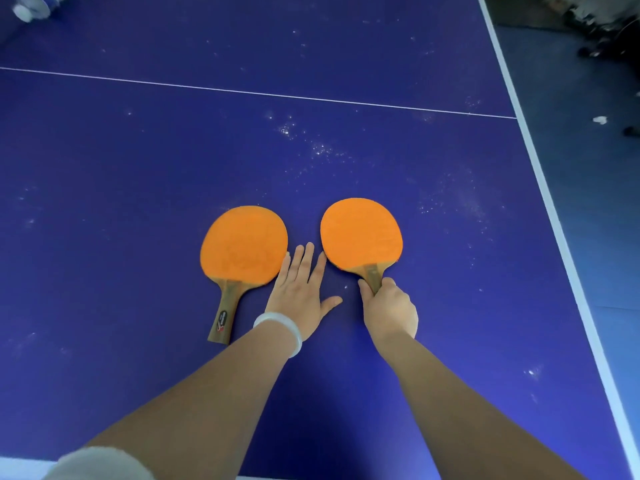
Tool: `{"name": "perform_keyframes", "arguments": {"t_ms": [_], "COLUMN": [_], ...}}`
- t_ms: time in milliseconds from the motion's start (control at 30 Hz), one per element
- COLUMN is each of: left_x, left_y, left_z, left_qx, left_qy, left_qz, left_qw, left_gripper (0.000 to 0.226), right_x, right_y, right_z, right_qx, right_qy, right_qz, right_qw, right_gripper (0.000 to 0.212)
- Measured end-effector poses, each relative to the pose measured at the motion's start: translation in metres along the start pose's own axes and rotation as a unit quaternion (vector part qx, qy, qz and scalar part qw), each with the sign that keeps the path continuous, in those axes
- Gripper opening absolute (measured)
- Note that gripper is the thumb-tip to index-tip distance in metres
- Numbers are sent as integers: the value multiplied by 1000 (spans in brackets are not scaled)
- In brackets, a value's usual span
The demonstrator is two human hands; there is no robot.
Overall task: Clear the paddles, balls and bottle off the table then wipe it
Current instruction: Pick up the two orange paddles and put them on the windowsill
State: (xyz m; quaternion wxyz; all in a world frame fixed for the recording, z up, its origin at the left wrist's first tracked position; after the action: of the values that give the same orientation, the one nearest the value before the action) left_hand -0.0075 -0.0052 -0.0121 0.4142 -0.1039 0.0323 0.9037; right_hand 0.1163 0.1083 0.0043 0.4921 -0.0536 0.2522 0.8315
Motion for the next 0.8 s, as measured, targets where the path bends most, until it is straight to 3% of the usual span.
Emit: {"name": "perform_keyframes", "arguments": {"t_ms": [233, 333, 433, 567, 800], "left_x": [-52, -72, -90, -95, -80], "left_y": [26, 53, 91, 130, 142], "left_z": [5, 16, 25, 21, 15], "left_qx": [-50, -54, -49, -63, -79], "left_qy": [-4, -41, -79, -55, -25], "left_qz": [-12, 41, 154, 278, 278], "left_qw": [999, 997, 984, 957, 957], "left_gripper": [77, 74, 77, 78, 70], "right_x": [-48, -68, -79, -81, -81], "right_y": [12, 26, 41, 50, 47], "right_z": [-24, -38, -49, -55, -58], "right_qx": [93, 143, 148, 160, 152], "right_qy": [32, 49, 56, 50, 29], "right_qz": [-53, -67, -61, -78, -90], "right_qw": [994, 986, 986, 983, 984], "right_gripper": [31, 27, 25, 27, 33]}}
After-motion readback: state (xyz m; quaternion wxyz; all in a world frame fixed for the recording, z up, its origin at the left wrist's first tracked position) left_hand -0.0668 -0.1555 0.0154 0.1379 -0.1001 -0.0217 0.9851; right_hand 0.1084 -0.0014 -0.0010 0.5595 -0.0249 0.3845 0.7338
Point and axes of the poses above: each hand's wrist, its own x-axis towards the middle knuckle, its own z-axis out of the back of the hand, y = z × x, the point moved 7 cm from there along x, towards the middle knuckle, and after that the axes turned 8 degrees about z, right-handed, at the moved point
